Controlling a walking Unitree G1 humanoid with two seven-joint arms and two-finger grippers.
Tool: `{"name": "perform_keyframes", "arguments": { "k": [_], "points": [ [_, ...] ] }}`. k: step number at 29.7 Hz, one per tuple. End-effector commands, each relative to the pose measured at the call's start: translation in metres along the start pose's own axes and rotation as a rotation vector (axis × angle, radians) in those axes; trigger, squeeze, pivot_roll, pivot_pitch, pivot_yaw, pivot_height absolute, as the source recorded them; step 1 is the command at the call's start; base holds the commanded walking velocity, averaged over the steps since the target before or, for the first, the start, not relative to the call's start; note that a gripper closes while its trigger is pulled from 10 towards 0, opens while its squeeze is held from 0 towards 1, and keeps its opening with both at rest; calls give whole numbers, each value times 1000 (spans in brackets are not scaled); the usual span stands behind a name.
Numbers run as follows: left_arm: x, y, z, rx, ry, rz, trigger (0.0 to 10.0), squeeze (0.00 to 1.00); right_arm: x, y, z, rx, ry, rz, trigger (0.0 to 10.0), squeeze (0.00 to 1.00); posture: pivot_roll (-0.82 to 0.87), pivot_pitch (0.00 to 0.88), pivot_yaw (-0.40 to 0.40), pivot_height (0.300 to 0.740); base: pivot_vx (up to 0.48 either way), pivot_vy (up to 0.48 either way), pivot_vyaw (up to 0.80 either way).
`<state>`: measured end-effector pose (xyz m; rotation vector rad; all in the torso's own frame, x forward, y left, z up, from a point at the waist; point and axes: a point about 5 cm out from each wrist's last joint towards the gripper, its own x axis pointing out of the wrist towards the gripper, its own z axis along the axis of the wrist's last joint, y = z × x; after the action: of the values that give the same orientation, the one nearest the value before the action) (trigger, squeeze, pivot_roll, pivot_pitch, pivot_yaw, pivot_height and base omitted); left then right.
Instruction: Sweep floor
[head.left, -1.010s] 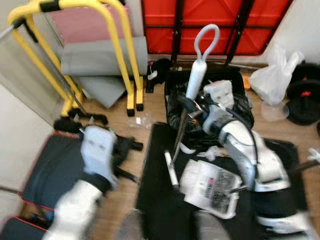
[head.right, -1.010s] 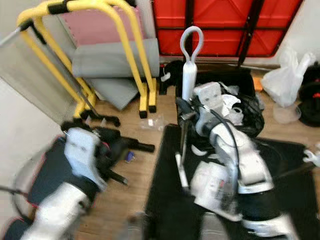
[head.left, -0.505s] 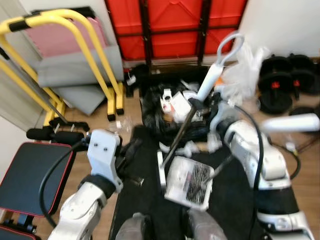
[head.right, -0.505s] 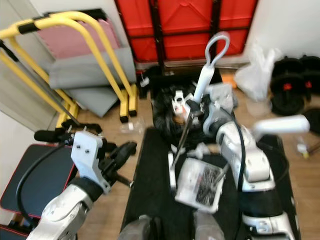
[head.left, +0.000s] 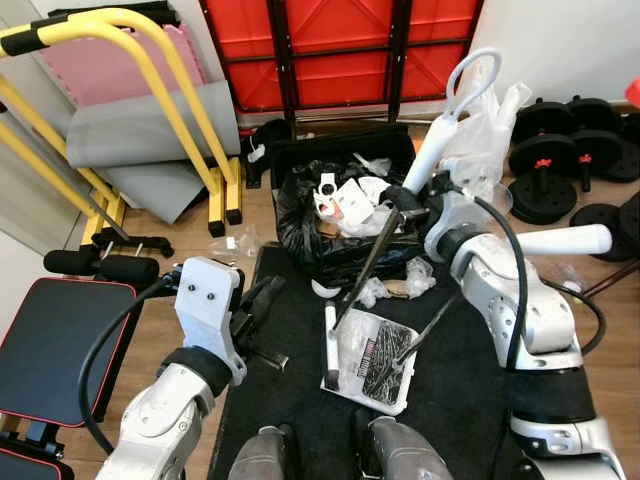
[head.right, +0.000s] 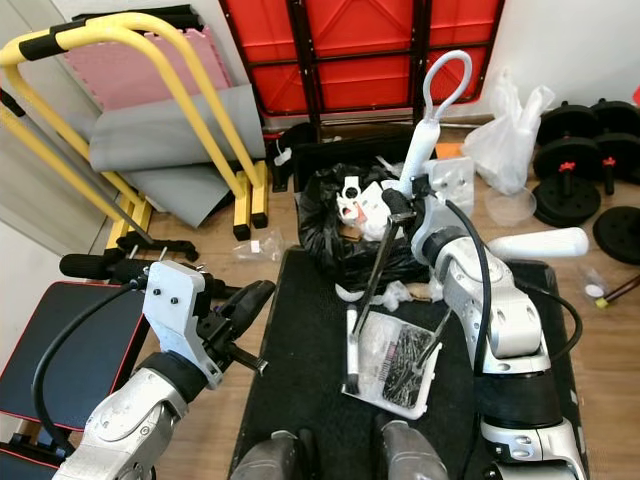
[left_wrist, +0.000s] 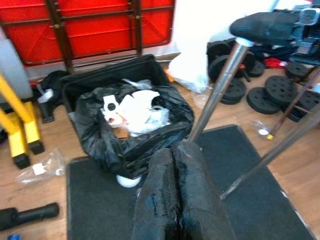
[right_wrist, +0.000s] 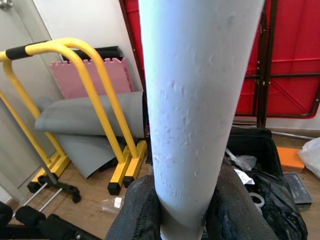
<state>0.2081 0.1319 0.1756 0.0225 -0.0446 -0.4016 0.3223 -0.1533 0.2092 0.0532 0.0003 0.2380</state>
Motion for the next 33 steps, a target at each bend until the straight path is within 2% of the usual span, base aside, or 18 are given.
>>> {"name": "perform_keyframes", "arguments": {
  "k": [1, 7, 13, 16, 24, 33],
  "points": [
    [-2, 1, -4, -11, 28, 9, 10000, 0, 0, 0, 1, -31, 20, -22, 10000, 0, -52, 244, 28, 740, 0, 0, 0],
    [-2, 1, -4, -12, 28, 12, 10000, 0, 1, -4, 3, -68, 47, -66, 10000, 0, -53, 246, 27, 740, 0, 0, 0],
    [-1, 1, -4, -17, 24, 11, 10000, 0, 6, -6, 38, -120, -6, -127, 10000, 0, -57, 251, 25, 740, 0, 0, 0],
    [-1, 1, -4, -19, 24, 11, 10000, 0, 7, -5, 42, -118, -13, -129, 10000, 0, -57, 251, 25, 740, 0, 0, 0],
    [-1, 0, -4, -26, 22, 9, 10000, 0, 8, 0, 54, -77, -18, -119, 10000, 0, -61, 255, 22, 740, 0, 0, 0],
    [-1, 0, -4, -30, 23, 6, 10000, 0, 10, 8, 59, 46, -4, -42, 10000, 0, -63, 254, 23, 740, 0, 0, 0]
  ]
}}
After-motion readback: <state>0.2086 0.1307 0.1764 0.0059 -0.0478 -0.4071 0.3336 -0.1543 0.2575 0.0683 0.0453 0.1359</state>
